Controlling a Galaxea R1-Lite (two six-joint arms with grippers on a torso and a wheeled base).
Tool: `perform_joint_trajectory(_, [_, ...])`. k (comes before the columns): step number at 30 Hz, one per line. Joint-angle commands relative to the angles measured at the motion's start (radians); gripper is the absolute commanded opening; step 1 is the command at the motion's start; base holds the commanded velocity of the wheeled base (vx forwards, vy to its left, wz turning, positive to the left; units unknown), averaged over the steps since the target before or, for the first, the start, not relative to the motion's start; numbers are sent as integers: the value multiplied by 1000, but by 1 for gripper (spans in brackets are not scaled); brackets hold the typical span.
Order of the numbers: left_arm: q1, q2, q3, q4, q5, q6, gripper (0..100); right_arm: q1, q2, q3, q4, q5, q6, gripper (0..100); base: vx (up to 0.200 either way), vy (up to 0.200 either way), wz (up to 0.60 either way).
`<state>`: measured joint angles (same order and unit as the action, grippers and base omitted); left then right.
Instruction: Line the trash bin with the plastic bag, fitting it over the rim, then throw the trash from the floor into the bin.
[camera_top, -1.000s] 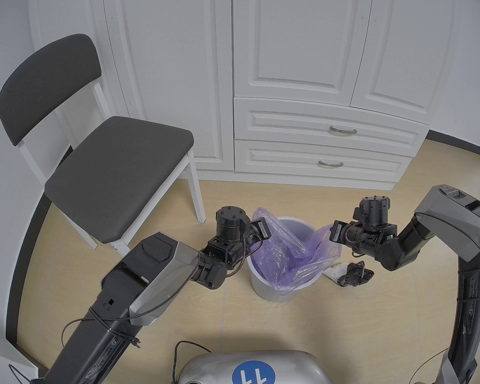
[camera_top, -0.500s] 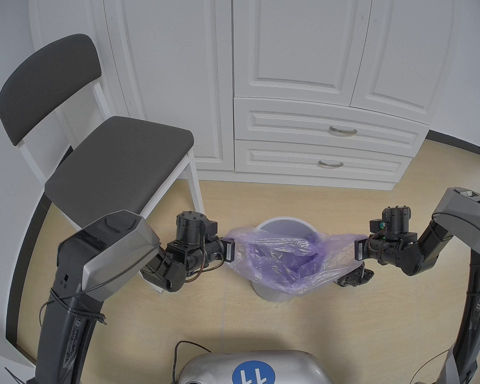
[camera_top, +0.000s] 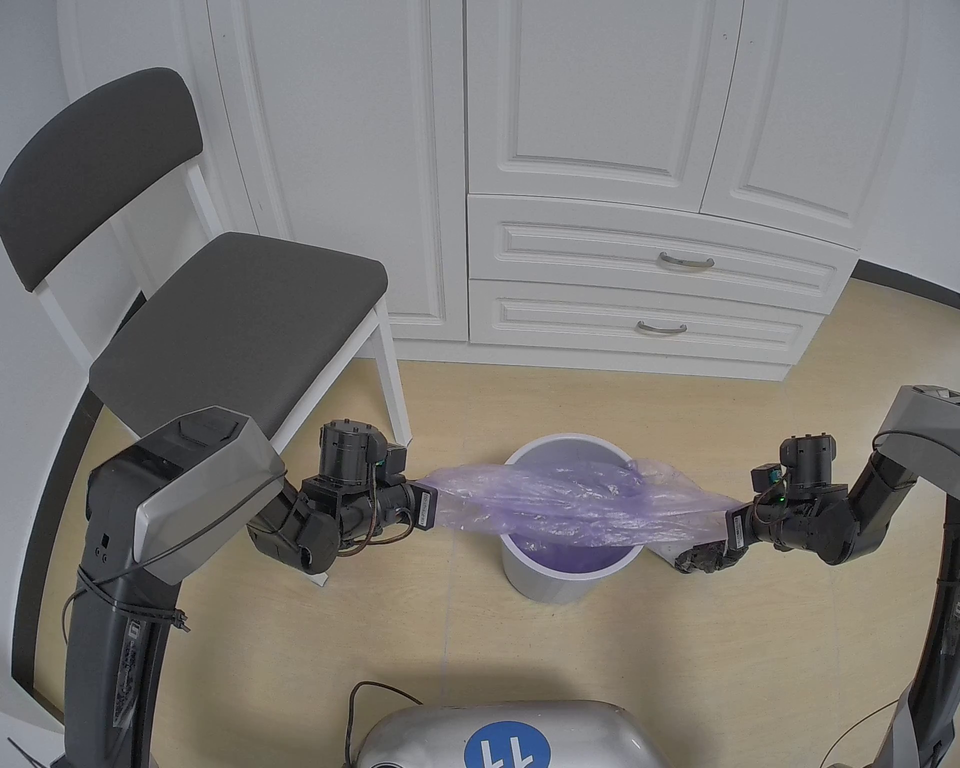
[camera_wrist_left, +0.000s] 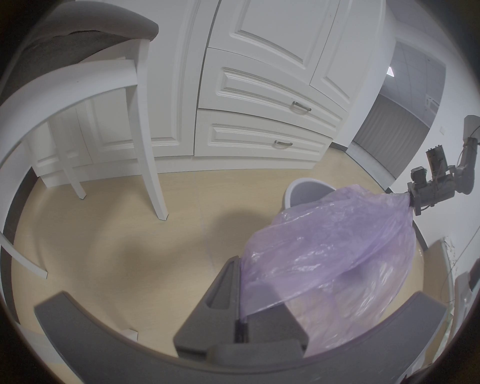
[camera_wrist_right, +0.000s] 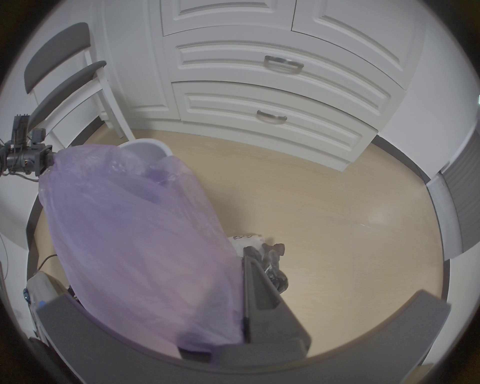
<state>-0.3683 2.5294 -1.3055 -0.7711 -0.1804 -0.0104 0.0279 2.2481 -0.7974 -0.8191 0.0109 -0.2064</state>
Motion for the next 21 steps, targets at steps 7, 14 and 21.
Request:
perform_joint_trajectory(7, [-8,2,38,84,-80,10,0,17,30,69,15,6,-107,0,0,0,0])
perform_joint_trajectory(14, [-24,35,29,88,-74,44,0,50,77,67,15,4,-119,0,0,0,0])
perform_joint_trajectory(21, [-43,152,-118,92,52,33,0,66,157,-11,-2,-8,-68,0,0,0,0])
